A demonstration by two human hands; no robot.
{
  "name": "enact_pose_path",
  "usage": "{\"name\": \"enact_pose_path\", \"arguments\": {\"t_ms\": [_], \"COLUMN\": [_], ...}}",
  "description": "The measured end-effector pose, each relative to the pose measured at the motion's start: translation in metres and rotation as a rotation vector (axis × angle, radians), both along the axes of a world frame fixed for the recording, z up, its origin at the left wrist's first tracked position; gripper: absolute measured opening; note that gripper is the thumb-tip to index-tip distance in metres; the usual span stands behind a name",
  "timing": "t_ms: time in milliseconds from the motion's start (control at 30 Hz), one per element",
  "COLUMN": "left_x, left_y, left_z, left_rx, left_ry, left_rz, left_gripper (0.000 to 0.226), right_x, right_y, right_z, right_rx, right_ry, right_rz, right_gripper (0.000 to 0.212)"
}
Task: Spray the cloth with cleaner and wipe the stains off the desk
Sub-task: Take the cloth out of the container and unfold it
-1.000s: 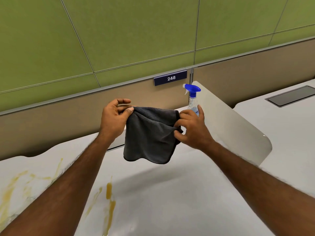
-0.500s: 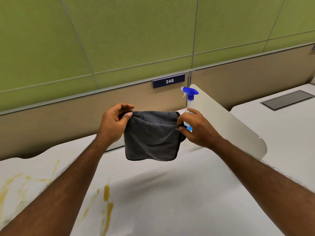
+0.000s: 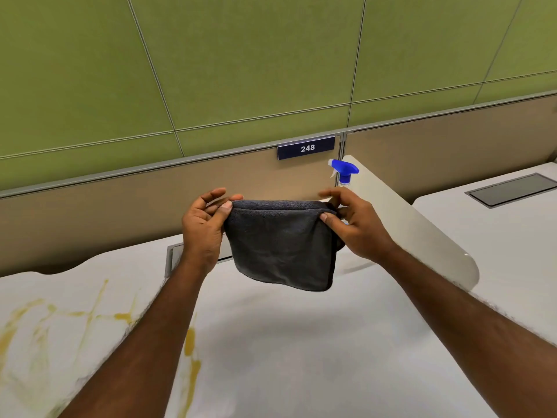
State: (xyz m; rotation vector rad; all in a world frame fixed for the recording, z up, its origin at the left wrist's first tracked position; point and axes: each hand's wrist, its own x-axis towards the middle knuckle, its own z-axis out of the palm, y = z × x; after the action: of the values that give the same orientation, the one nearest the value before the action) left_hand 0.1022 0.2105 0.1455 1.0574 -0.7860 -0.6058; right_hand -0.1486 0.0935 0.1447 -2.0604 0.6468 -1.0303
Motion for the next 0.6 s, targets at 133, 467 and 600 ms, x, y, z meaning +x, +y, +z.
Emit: {"name": "enact_pose_path", "arguments": {"t_ms": [133,467,600], "left_x": [0.003,0.011,0.008], "left_y": [0.001,-0.002,0.002], "left_z": [0.005,-0.028,-0.032], "left_rx": [0.011,0.227,0.312], "left_ry": [-0.167,-0.183,-0.213], "left_rz": [-0.021,-0.111,-0.200], "left_gripper": [0.024,0.030,0.026], "right_x": [-0.004,0.006,0.010], "right_y": [-0.010,-0.008,-0.008], "right_z": [0.003,-0.001,0.006], "right_rx": [0.152,0.143,0.149], "right_ry": [0.154,0.198,0.238], "right_rz": [0.061,0.010,0.050], "right_gripper": [0.033,0.019,0.016]}}
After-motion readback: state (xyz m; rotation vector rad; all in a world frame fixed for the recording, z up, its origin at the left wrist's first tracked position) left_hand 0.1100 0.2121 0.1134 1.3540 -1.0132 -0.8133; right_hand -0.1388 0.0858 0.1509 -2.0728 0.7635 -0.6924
